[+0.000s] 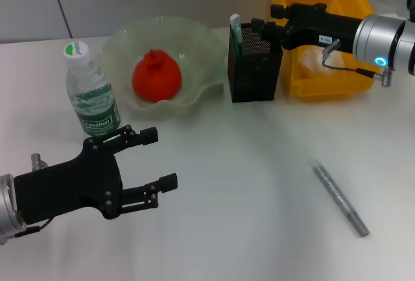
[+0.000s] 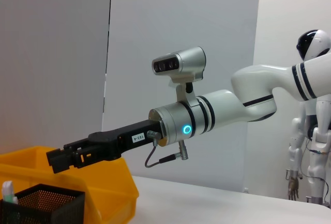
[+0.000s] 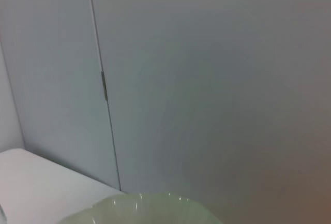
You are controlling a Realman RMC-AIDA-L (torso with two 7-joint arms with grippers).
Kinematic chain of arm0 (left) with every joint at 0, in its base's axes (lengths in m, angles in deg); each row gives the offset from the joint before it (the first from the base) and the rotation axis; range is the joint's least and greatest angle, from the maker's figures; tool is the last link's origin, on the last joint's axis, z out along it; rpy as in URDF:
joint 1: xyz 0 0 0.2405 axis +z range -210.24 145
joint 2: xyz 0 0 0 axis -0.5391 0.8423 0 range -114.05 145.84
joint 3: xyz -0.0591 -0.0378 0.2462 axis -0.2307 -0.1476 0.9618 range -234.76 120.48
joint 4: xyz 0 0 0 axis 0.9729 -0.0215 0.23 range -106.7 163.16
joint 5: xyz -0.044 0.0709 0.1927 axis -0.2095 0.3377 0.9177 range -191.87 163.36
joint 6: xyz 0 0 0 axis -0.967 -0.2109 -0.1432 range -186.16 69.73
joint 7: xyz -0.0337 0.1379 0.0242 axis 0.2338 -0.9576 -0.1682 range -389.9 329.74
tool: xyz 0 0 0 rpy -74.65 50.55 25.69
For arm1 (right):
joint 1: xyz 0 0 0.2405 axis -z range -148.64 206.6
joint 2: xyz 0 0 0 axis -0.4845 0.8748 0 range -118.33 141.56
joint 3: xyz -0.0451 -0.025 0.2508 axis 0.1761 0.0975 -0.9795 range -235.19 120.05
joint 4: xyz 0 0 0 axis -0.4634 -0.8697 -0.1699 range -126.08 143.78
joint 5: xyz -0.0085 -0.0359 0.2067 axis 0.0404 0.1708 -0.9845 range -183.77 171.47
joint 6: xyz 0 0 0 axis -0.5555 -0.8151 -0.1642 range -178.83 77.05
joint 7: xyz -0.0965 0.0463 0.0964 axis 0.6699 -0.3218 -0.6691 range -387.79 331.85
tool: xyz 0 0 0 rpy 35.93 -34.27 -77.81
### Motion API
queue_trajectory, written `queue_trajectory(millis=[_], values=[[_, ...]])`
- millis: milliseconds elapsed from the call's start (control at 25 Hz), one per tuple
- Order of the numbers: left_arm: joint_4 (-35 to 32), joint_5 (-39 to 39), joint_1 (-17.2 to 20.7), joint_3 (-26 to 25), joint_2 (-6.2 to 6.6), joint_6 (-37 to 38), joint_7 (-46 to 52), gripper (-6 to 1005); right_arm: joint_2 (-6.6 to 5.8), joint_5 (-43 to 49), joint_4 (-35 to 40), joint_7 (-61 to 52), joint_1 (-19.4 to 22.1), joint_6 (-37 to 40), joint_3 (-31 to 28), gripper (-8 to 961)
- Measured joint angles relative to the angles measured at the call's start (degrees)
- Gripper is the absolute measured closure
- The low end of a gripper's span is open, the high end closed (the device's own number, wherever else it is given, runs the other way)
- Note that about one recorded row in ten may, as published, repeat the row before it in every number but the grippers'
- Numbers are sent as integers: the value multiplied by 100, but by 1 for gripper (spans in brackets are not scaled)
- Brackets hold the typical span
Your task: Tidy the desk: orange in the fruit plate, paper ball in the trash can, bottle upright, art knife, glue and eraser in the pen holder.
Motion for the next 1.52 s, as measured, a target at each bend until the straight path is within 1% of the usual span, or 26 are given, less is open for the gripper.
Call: queue_trajectory(millis=[280, 400, 480, 520, 560, 680, 720, 760, 800, 840, 880, 920, 960, 1000, 1080, 1120, 1160, 1240, 1280, 1320, 1360, 1480, 1520], values=[[-5, 0, 0, -9, 4, 44, 0, 163, -1, -4, 111, -204, 18, 149, -20, 354], [-5, 0, 0, -8, 4, 49, 0, 163, 14, -6, 326, -396, 97, 327, 1, 311], [-5, 0, -2, -9, 4, 53, -10, 163, 36, -8, 603, -649, 202, 592, 18, 283], [-4, 0, -6, -9, 4, 62, -38, 163, 41, -9, 903, -996, 303, 915, 24, 269], [-4, 0, -6, -9, 4, 62, -38, 163, 41, -9, 903, -996, 303, 915, 24, 249], [-2, 0, -7, -9, 4, 81, -54, 163, 38, 5, 1474, -1818, 474, 1510, 26, 190], [-2, 0, -8, -9, 4, 89, -55, 163, 20, 74, 1847, -2402, 559, 1836, 26, 170], [-2, 0, -8, -9, 4, 89, -55, 163, 20, 74, 1847, -2402, 559, 1836, 26, 170], [-2, 0, -9, -9, 4, 92, -55, 163, -31, 279, 2309, -3179, 626, 2245, 23, 170], [-1, 0, -9, -7, 4, 92, -56, 163, -31, 279, 2309, -3179, 626, 2245, 23, 170], [-1, 0, -9, -3, 4, 94, -56, 163, -69, 455, 2573, -3674, 647, 2494, 24, 170], [-1, 1, -10, 16, 3, 97, -61, 163, -115, 803, 2997, -4473, 655, 2932, 22, 170], [-1, 1, -10, 16, 3, 97, -61, 163, -115, 803, 2997, -4473, 655, 2932, 22, 170], [-1, 1, -11, 31, 2, 100, -74, 163, -130, 1027, 3226, -4877, 641, 3145, 14, 170], [-1, 1, -14, 42, 0, 103, -103, 163, -152, 1502, 3645, -5595, 560, 3578, 2, 170], [8, 2, -20, 54, -5, 108, -207, 163, -187, 1997, 3977, -6208, 418, 3981, 3, 170], [8, 2, -20, 54, -5, 108, -207, 163, -187, 1997, 3977, -6208, 418, 3981, 3, 170], [22, 13, -29, 54, -5, 124, -256, 163, -243, 2517, 4146, -6727, 201, 4369, 14, 170], [31, 42, -50, 54, -2, 198, -263, 163, -276, 2788, 4186, -6972, 75, 4590, 22, 170], [30, 43, -53, 54, 0, 216, -253, 163, -347, 3308, 4151, -7362, -229, 5010, 30, 170], [30, 43, -53, 54, 0, 216, -253, 163, -347, 3308, 4151, -7362, -229, 5010, 30, 170], [29, 47, -56, 54, 2, 216, -247, 163, -386, 4081, 3962, -7734, -627, 5416, 110, 170], [33, 52, -60, 53, 3, 197, -241, 163, -396, 4554, 3786, -7898, -832, 5565, 223, 170]])
